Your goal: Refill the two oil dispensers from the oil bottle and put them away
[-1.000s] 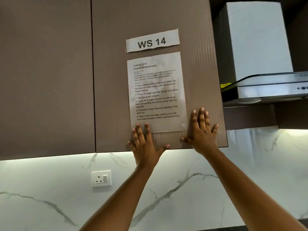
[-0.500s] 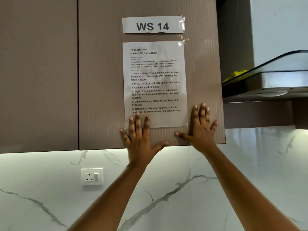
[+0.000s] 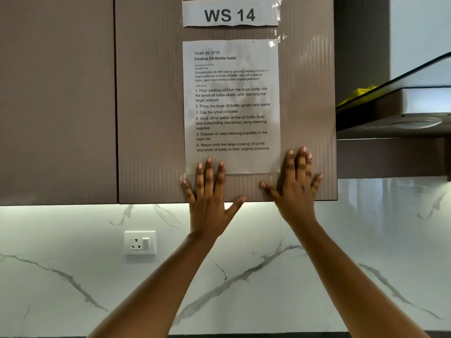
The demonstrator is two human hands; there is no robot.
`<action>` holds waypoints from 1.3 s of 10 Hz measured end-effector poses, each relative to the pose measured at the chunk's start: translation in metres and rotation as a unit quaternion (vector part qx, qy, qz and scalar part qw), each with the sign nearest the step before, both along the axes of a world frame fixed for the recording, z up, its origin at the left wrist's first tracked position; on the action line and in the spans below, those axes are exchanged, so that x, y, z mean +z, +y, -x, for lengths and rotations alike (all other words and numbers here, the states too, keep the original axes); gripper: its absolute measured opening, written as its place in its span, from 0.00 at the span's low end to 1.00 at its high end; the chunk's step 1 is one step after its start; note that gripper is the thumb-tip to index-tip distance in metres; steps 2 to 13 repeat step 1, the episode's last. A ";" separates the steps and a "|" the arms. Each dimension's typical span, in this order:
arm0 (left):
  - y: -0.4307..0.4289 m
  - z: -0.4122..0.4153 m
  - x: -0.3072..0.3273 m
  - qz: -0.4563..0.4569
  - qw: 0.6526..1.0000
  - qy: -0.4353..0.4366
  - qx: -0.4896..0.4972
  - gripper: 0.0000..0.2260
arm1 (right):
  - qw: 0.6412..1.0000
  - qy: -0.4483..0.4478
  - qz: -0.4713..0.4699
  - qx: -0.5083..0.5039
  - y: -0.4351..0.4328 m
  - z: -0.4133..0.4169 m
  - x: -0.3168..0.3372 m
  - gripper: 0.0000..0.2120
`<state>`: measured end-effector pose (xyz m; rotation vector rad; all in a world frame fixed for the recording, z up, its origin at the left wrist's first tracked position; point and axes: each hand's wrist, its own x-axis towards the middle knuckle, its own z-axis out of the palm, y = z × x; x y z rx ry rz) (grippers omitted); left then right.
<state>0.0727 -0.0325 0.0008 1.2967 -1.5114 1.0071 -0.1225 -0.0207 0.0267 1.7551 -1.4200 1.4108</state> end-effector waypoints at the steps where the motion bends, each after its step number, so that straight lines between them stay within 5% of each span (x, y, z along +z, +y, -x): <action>1: 0.010 -0.007 -0.008 0.016 0.999 0.009 -0.026 0.35 | 0.998 0.024 0.057 -0.015 0.009 -0.026 -0.017 0.40; 13: 0.010 -0.007 -0.008 0.016 0.999 0.009 -0.026 0.35 | 0.998 0.024 0.057 -0.015 0.009 -0.026 -0.017 0.40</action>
